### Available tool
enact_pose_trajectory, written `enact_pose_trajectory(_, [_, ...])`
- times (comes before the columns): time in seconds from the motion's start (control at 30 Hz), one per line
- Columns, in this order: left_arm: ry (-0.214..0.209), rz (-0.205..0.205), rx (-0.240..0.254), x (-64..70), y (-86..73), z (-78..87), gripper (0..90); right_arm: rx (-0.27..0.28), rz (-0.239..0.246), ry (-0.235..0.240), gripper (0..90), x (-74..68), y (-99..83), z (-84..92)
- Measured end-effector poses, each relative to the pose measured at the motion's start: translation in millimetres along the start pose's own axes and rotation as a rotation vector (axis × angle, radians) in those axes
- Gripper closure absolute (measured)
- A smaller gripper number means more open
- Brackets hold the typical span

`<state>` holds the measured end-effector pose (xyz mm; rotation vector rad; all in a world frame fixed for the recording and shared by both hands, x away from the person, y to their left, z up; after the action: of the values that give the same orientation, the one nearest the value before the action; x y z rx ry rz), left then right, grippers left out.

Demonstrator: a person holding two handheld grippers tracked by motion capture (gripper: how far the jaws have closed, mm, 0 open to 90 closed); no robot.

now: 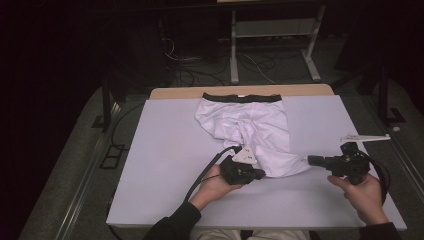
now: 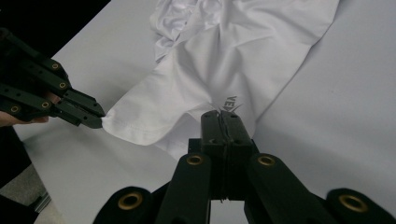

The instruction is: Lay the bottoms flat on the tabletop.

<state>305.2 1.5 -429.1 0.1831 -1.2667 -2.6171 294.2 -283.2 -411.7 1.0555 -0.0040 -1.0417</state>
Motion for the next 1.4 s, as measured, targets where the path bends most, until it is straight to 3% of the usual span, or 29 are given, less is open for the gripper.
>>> enact_pose_trajectory(0.17, [-0.028, -0.006, -0.019, 14.3, 0.1, -0.8, 87.4, -0.001, -0.006, 0.006, 88.5, 3.3, -11.3, 14.6])
enact_pose_trajectory(0.3, [-0.057, -0.026, -0.044, 27.9, -1.6, 0.6, 87.4, -0.033, -0.013, 0.015, 88.5, 5.1, -25.2, 20.3])
enact_pose_trajectory(0.87, [-0.120, -0.052, -0.108, 39.8, -7.8, -13.1, 87.4, -0.135, -0.014, 0.015, 88.4, 10.1, -44.1, 22.9])
enact_pose_trajectory(1.4, [-0.172, -0.062, -0.156, 49.4, -9.5, -29.7, 87.3, -0.156, -0.036, 0.018, 88.4, 19.8, -48.5, 29.4])
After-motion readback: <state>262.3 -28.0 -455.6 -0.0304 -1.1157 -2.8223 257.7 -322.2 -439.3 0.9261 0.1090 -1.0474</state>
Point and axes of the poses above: each handheld gripper's, and its own axes: z roughly backward along the jaws, y roughly out of its top, x roughly to its right, the point moved 3 cm from there along -z, roughly forward along the jaws, and after that the axes turned 5 degrees about y, right-handed, at the moved point
